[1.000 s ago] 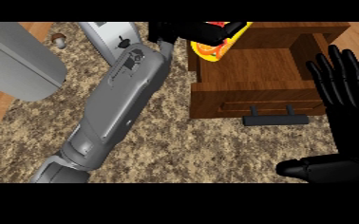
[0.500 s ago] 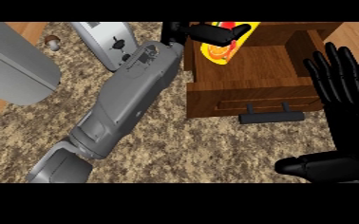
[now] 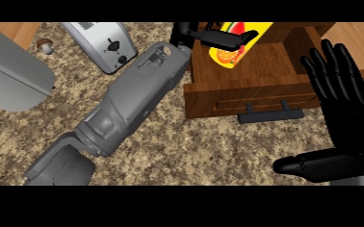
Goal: Pick up the cup, place it into the drawer and close the drawer
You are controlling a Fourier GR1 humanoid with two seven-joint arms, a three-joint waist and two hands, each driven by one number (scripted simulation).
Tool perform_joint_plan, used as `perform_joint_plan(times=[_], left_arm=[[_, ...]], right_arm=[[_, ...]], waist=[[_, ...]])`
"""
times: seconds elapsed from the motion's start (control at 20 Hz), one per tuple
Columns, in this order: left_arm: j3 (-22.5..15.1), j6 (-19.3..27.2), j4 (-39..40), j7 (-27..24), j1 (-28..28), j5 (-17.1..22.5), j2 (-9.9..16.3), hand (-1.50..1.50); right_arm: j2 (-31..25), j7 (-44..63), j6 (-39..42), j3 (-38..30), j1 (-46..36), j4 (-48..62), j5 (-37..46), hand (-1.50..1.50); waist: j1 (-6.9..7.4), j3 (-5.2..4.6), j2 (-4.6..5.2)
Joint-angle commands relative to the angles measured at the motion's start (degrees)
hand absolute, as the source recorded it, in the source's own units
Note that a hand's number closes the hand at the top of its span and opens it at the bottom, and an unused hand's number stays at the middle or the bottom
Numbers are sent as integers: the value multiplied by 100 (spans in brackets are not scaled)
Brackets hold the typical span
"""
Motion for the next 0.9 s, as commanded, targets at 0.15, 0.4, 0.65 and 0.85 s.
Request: perform_joint_plan(times=[0.15,0.4,0.65,0.85], left_arm=[[-880,405,232,317,-139,84,0,150],[-1066,490,187,247,-167,268,0,-150],[-885,363,-104,-68,-79,802,0,-150],[-566,37,-18,-458,-293,999,0,-150]], right_arm=[[152,-139,-17,158,-89,107,43,-150],[12,-115,202,45,40,55,-211,-150],[-13,152,104,-68,-222,-15,-407,-150],[5,218,135,-113,-200,24,-618,-150]], waist=[[-127,5,23],[-180,4,33],[-146,-1,27],[79,-4,-7]])
